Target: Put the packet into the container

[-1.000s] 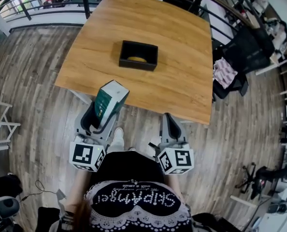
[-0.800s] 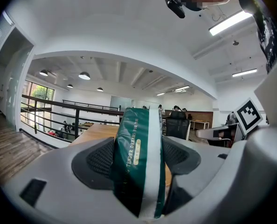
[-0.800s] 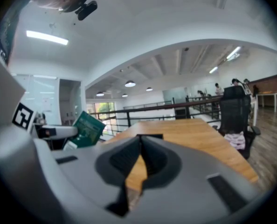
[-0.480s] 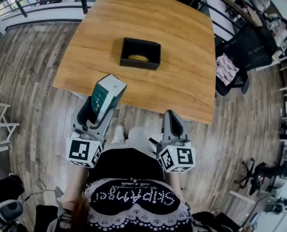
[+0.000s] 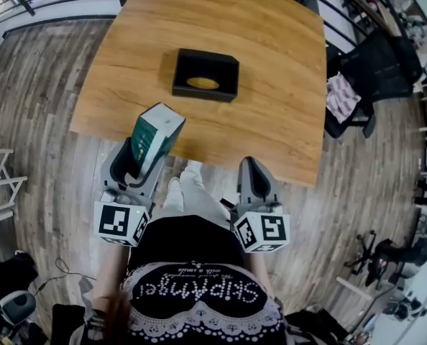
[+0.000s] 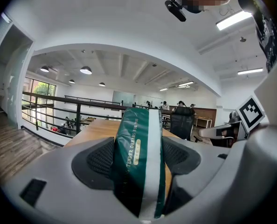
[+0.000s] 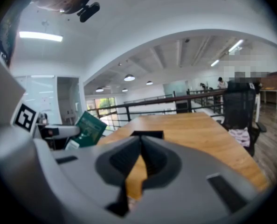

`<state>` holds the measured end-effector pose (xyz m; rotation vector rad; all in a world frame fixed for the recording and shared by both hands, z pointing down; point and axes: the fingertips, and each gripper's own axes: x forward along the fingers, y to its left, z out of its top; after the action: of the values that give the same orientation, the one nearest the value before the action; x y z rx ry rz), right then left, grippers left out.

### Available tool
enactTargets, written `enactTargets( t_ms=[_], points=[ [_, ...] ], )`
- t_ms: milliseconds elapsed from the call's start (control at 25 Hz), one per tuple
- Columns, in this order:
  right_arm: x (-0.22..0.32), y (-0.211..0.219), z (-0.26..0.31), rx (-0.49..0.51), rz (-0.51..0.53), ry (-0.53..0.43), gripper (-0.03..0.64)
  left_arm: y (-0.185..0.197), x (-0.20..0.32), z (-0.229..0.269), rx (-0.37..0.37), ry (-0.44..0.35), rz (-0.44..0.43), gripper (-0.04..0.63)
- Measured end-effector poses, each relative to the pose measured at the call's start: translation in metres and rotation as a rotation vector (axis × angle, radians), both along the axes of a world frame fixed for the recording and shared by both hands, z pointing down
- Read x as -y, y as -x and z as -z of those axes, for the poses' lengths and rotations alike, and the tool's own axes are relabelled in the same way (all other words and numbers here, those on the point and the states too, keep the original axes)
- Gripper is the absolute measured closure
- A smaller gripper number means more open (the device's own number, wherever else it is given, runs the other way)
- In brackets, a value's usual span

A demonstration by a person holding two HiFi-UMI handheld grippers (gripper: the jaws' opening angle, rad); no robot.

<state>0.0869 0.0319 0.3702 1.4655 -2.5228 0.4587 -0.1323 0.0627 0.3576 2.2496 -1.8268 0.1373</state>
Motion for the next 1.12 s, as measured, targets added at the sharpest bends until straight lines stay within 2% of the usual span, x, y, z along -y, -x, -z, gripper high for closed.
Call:
enactTargets(
  t_ms=[400, 1120],
  points=[
    [0.115, -0.002, -0.028, 0.003, 0.039, 0.025, 0.58, -0.004, 0.113, -0.023, 0.01, 0.011, 0.027, 0.25],
    [0.154, -0.007, -0.003, 0.021, 0.047, 0.002, 0.58, 0.004, 0.145, 0.003, 0.029, -0.017, 0.079, 0.25]
  ],
)
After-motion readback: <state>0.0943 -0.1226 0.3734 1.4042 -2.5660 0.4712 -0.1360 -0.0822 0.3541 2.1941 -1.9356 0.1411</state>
